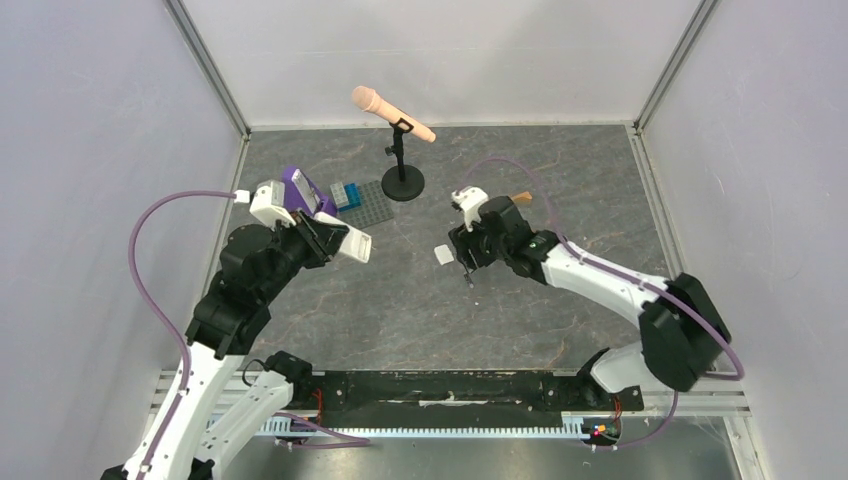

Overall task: Load the batteries into the remote control
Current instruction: Adjust the remote control, then pick up the battery from the center of the board.

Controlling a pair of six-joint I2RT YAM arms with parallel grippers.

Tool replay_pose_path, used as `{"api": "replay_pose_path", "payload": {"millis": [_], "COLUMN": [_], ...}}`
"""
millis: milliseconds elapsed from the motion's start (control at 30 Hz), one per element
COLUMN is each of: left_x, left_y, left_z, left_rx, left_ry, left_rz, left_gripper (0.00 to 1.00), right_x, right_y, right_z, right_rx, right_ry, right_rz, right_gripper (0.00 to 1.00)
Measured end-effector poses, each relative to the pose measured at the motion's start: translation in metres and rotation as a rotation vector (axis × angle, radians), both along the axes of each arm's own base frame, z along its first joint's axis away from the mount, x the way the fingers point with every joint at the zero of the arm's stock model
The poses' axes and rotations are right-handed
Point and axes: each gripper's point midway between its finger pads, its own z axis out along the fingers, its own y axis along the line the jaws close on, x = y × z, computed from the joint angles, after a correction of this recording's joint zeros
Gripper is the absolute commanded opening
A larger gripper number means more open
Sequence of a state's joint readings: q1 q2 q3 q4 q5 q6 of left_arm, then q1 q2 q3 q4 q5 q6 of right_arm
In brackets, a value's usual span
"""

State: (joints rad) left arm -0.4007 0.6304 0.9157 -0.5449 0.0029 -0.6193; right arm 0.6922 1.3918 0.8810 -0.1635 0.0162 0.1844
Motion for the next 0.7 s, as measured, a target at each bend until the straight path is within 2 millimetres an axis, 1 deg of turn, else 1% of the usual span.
{"api": "replay_pose_path", "payload": {"millis": [133,167,267,333,367,433,533,633,700], "left_x": [0.004,0.005,0.008,0.009,0.010,0.011,0.012,0.012,0.012], "left_y": [-0.001,-0.002,-0.003,-0.003,-0.004,-0.004,-0.004,-0.004,-0.004], "left_z": [-0.005,-0.007,-0.012,-0.014,-0.015,-0.016,-0.018,-0.018,-0.018], "left_rx": [0.010,0.012,0.019,0.023,0.024,0.027,0.029,0.029,0.030], "left_ry": [0.021,0.028,0.044,0.052,0.056,0.063,0.069,0.069,0.069], "left_rz": [0.003,0.003,0.002,0.002,0.002,0.002,0.002,0.002,0.002], "left_gripper": [0.02,0.02,0.02,0.02,0.02,0.02,0.02,0.02,0.02], "right_x": [0.011,0.017,0.045,0.055,0.057,0.055,0.044,0.038,0.033], "right_y": [-0.004,-0.004,-0.006,-0.010,-0.011,-0.014,-0.013,-0.010,-0.012], "right_z": [-0.026,-0.031,-0.039,-0.044,-0.047,-0.053,-0.063,-0.072,-0.080], "right_rx": [-0.219,-0.250,-0.331,-0.383,-0.402,-0.437,-0.467,-0.475,-0.484], "right_ry": [0.005,0.015,0.020,0.021,0.023,0.035,0.079,0.112,0.137], "right_rz": [0.207,0.239,0.316,0.380,0.406,0.476,0.586,0.649,0.677], "right_gripper": [0.70,0.69,0.68,0.67,0.66,0.65,0.64,0.63,0.60]}}
